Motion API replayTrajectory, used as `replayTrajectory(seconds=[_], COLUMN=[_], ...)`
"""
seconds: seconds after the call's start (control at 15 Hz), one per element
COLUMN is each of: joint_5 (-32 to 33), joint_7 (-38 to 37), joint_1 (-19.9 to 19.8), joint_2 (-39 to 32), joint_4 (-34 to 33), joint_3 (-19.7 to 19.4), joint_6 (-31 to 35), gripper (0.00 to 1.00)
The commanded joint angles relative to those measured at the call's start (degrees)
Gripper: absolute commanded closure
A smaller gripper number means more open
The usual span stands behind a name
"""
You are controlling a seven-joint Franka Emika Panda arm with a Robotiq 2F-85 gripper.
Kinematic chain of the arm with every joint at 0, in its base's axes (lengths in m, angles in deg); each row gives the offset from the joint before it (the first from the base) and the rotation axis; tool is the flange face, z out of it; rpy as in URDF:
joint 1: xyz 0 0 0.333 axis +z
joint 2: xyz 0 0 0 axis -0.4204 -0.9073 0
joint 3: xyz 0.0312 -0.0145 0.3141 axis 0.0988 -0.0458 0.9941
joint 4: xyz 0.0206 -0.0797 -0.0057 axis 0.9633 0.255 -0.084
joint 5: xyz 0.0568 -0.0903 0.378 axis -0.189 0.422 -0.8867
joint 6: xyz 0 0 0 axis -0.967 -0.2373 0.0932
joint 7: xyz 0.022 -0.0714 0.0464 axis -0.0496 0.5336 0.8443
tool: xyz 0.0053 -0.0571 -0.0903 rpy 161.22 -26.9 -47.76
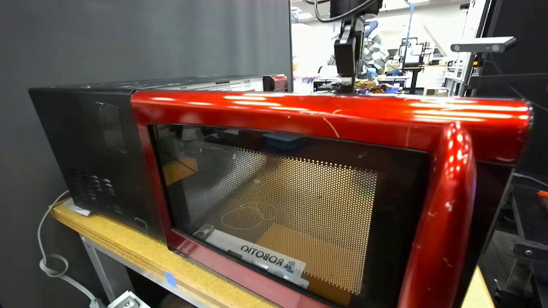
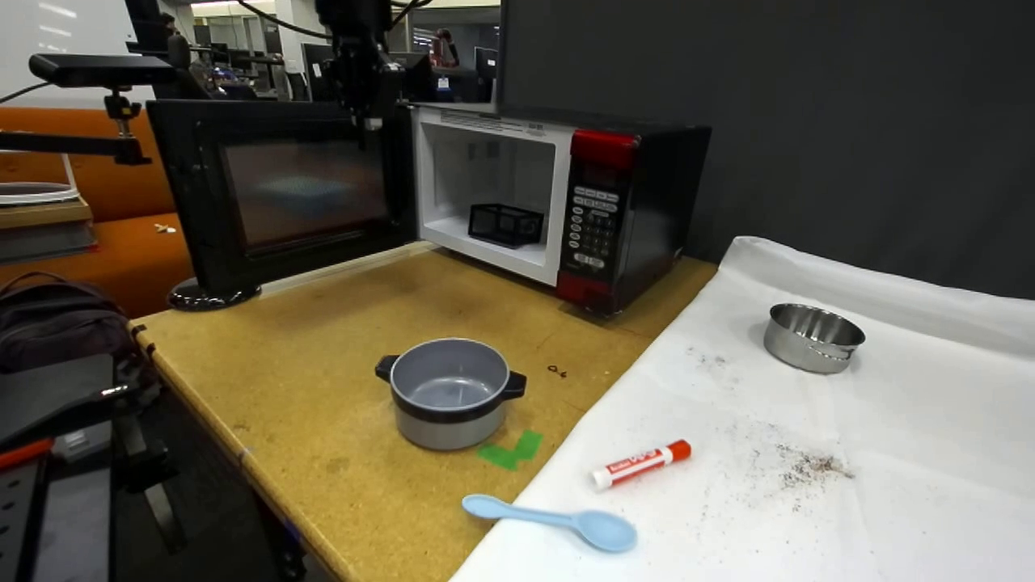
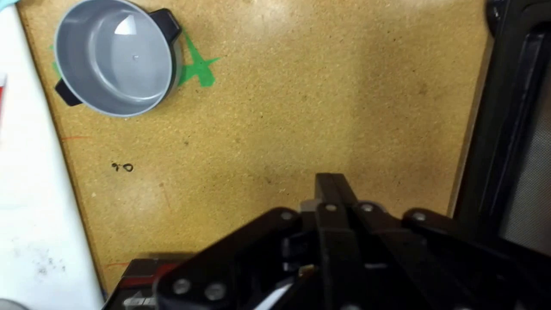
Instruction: Open the microwave door
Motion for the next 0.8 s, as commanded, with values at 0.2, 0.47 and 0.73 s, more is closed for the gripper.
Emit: replayTrajectory(seconds=[0.2,0.47,0.73], joint_5=[4.76,4.78,4.57], joint_7=[0.28,0.45,0.58], joint_1=[-1.77,-2.23,-2.53], joint_2=[-0.54,-1.04,-1.25], joint_4=[-5.70,-9.44,-12.13], joint_3=[-0.62,-0.97,-1.43], joint_6=[-1.19,-1.31,-3.10], gripper=[1.00,0.73,0.47])
